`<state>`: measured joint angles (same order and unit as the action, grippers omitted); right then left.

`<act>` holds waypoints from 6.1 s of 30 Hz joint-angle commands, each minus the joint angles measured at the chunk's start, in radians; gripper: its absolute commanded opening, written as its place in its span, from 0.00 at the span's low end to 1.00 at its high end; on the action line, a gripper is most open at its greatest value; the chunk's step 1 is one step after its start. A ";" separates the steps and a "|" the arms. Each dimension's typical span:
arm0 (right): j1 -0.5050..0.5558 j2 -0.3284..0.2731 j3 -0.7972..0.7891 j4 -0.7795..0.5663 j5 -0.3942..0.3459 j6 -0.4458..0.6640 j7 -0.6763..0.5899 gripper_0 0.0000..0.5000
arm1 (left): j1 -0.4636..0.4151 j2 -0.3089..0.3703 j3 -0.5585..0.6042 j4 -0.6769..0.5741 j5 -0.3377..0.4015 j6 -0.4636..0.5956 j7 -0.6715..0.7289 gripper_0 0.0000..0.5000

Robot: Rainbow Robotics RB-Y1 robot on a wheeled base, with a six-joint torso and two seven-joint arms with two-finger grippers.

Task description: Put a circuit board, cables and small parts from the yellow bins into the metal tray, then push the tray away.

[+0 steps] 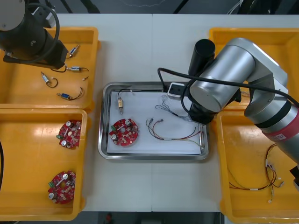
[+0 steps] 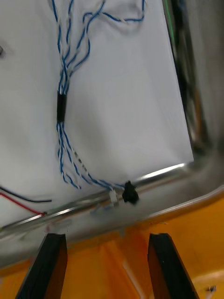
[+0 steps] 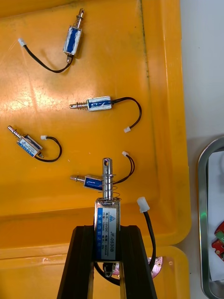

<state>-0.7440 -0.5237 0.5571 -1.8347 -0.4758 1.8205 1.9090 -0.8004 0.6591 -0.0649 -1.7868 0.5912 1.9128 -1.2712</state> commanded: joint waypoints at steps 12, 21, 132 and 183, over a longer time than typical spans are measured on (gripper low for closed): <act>-0.107 0.021 -0.355 -0.035 -0.106 0.099 -0.220 1.00 | 0.004 -0.035 0.028 -0.048 0.032 0.007 0.064 0.00; -0.112 -0.073 -0.448 -0.035 -0.129 0.099 -0.441 1.00 | -0.025 -0.102 -0.058 -0.072 0.016 0.007 0.191 0.00; 0.583 -0.357 -0.870 -0.563 -0.527 0.099 -0.923 1.00 | 0.356 0.217 0.266 -0.445 0.328 0.007 0.161 1.00; -0.196 0.076 0.090 -0.186 -0.356 0.071 -0.354 1.00 | 0.734 0.255 0.471 -0.510 0.352 0.007 0.036 1.00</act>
<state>-0.9015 -0.4614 0.5888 -2.0070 -0.8546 1.9139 1.5064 -0.0799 0.8725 0.3748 -2.2660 0.9362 1.9139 -1.1496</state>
